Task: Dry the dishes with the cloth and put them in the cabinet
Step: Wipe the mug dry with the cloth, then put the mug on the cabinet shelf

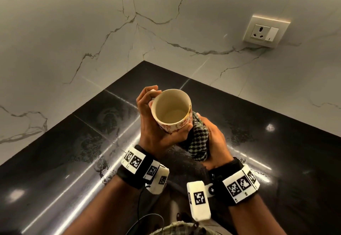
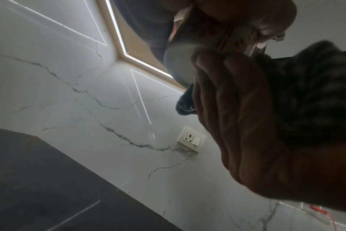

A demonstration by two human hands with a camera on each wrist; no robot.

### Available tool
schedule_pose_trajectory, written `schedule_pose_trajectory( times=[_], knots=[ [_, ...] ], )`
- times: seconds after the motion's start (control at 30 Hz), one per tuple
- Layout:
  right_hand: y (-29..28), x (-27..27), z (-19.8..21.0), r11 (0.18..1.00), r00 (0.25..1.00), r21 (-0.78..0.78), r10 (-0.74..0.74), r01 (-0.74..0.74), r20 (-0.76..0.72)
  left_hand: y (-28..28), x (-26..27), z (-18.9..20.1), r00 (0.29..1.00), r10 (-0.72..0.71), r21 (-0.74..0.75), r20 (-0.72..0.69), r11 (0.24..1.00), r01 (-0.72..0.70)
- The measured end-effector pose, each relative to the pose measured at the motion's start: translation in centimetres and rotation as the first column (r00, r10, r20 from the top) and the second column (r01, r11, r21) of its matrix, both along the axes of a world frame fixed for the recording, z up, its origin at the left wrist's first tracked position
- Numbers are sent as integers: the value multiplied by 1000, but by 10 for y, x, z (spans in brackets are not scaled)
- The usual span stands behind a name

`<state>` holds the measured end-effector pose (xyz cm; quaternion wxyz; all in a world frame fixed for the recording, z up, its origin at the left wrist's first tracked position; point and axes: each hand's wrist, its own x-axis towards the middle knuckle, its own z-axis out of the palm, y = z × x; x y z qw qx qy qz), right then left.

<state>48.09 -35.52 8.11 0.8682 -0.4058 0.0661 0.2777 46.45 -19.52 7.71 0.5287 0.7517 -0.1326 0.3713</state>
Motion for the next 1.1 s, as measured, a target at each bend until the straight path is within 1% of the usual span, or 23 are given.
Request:
schedule_pose_trajectory(
  times=[0.1,0.13,0.17,0.2,0.23,0.27,0.3,0.33,0.37,0.4,0.43,0.5,0.6,0.7,0.8,0.87,0.93,0.97,1.0,1.03,1.07,1.1],
  knots=[
    [-6,5,-3,995,996,-46,-89,90,21,4,-7,-6,999,-3,-57,-53,998,0],
    [-8,8,-8,988,993,-97,-114,117,33,8,-11,-9,997,-13,-89,-72,996,6],
    [-8,11,-14,972,990,-189,-128,138,63,11,-17,-12,996,-21,-127,-88,992,10],
    [-7,16,-25,928,985,-341,-115,152,125,15,-22,-16,994,-27,-166,-104,986,10],
    [-5,18,-35,842,972,-512,-58,170,226,19,-27,-20,992,-27,-199,-122,980,2],
    [-2,20,-50,700,937,-680,46,217,346,23,-31,-24,990,-18,-220,-140,975,-13],
    [2,21,-67,548,878,-787,182,283,443,26,-35,-28,988,-4,-228,-155,973,-32],
    [6,22,-86,444,816,-828,298,341,496,29,-38,-33,985,15,-225,-169,973,-54],
    [11,21,-104,414,763,-832,377,368,525,33,-42,-37,983,37,-213,-183,974,-76],
    [16,20,-118,412,725,-831,429,374,539,37,-45,-42,979,57,-198,-194,975,-96],
    [21,20,-130,410,698,-835,472,367,538,40,-48,-47,975,75,-181,-207,977,-114],
    [27,20,-152,379,657,-864,564,332,500,47,-54,-54,966,118,-145,-228,977,-154],
    [36,22,-169,267,636,-926,673,269,378,55,-66,-61,952,176,-119,-250,970,-211],
    [42,26,-175,191,614,-943,721,272,323,62,-75,-65,939,219,-93,-266,963,-251],
    [47,29,-177,60,586,-961,782,269,213,68,-82,-66,924,260,-74,-282,954,-291],
    [49,29,-176,-10,580,-964,800,265,151,68,-85,-65,920,275,-64,-279,951,-303],
    [50,28,-173,-42,585,-965,801,260,123,69,-86,-63,918,284,-59,-277,949,-311],
    [50,28,-170,-39,595,-966,794,255,125,69,-86,-63,917,281,-63,-282,949,-310],
    [50,28,-165,-9,603,-966,782,258,154,68,-86,-62,919,270,-76,-289,950,-303],
    [49,28,-157,61,599,-958,769,281,224,67,-86,-59,921,254,-94,-296,952,-293],
    [48,28,-146,172,569,-931,751,323,336,65,-86,-57,922,237,-114,-306,953,-282],
    [47,27,-133,312,507,-877,724,364,468,63,-86,-53,924,218,-138,-313,953,-271]
  ],
)
